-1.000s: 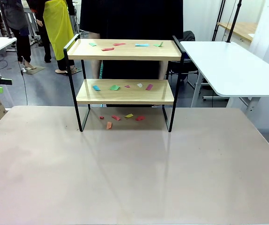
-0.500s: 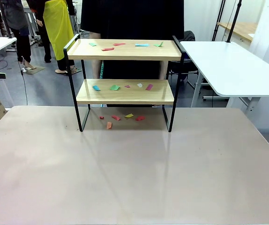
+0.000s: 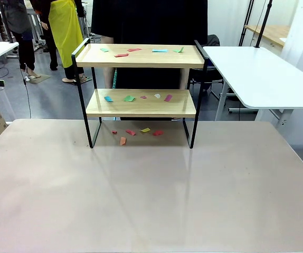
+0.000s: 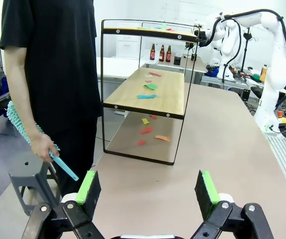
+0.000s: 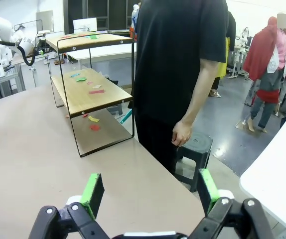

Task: Clean the shelf.
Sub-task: Pick up the Duster handed by the human.

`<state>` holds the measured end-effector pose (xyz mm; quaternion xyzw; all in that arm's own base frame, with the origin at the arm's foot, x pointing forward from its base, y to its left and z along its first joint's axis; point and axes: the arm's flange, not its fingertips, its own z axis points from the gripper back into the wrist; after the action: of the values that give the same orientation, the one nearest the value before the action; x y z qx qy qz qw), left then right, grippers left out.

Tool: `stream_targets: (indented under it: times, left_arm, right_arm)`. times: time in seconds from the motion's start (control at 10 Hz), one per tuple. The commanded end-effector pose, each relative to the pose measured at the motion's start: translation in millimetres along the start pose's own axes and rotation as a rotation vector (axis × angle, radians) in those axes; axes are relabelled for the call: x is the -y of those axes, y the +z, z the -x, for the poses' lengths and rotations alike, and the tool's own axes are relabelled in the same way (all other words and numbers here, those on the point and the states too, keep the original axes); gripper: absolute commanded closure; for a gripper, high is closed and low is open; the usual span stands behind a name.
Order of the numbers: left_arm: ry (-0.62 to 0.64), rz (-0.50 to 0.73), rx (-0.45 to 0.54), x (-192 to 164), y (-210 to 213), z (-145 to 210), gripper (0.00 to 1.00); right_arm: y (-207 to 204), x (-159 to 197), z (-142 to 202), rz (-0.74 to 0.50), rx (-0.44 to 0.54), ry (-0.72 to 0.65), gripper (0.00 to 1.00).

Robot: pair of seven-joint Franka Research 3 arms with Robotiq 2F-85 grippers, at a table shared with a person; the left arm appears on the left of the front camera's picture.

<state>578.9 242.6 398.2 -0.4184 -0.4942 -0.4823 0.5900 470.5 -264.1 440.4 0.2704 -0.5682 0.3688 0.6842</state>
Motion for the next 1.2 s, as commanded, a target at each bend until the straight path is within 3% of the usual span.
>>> stream_targets:
  times: [0.0,1.1]
  left_arm:
    - [0.015,0.001,0.030,4.5,-2.0,-6.4,0.00]
    - [0.003,0.001,0.001,0.2,-0.2,0.1,0.00]
  right_arm:
    - [-1.1,0.5,-4.2,0.021,0.031,0.021,0.00]
    - [0.3,0.0,0.0,0.001,0.000,0.000,0.00]
